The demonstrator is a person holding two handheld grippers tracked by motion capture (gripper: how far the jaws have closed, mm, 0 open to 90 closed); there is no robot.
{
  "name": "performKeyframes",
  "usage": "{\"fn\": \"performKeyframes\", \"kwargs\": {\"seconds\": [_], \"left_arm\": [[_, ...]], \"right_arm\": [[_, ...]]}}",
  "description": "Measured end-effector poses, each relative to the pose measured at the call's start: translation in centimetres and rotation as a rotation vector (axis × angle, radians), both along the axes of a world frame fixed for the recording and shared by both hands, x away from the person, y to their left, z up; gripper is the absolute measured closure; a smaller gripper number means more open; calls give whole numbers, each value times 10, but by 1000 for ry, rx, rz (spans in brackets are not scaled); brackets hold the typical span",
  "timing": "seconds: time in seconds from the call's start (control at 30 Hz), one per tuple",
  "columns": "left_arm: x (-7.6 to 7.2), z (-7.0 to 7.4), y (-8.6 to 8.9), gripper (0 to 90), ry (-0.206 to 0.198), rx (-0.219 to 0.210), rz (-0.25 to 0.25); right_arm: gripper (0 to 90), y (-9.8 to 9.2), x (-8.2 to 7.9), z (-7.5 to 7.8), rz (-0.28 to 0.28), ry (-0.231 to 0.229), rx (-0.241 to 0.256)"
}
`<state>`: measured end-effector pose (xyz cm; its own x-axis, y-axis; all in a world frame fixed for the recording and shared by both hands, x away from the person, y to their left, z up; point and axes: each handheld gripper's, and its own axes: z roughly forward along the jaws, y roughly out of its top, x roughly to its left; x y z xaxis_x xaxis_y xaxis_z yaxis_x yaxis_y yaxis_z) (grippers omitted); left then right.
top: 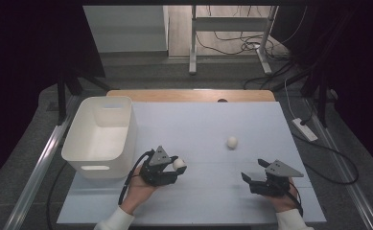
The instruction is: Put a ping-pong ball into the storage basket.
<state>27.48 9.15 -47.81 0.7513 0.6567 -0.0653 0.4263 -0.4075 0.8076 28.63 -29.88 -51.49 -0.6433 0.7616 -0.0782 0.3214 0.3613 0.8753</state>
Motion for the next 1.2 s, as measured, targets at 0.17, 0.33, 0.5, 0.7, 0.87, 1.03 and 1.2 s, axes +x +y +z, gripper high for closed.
{"fn": "performKeyframes", "kwargs": {"seconds": [0.17,0.33,0.5,0.7,0.87,1.03,1.2], "left_arm": [[-2,7,4,508,-22,-20,11],[-6,15,8,507,-42,-44,18],[-8,22,13,507,-61,-61,26],[-9,26,19,507,-72,-74,42],[-10,29,22,507,-84,-82,50],[-14,35,27,507,-109,-99,62],[-16,40,30,507,-124,-107,68]], "right_arm": [[171,0,0,0,-2,-1,-1],[171,0,0,0,-3,-1,-2],[173,0,0,0,-4,-9,1],[173,0,0,0,-5,-9,1],[173,0,0,0,-6,-9,1],[173,0,0,0,-6,-9,1],[174,0,0,0,-8,-10,0]]}}
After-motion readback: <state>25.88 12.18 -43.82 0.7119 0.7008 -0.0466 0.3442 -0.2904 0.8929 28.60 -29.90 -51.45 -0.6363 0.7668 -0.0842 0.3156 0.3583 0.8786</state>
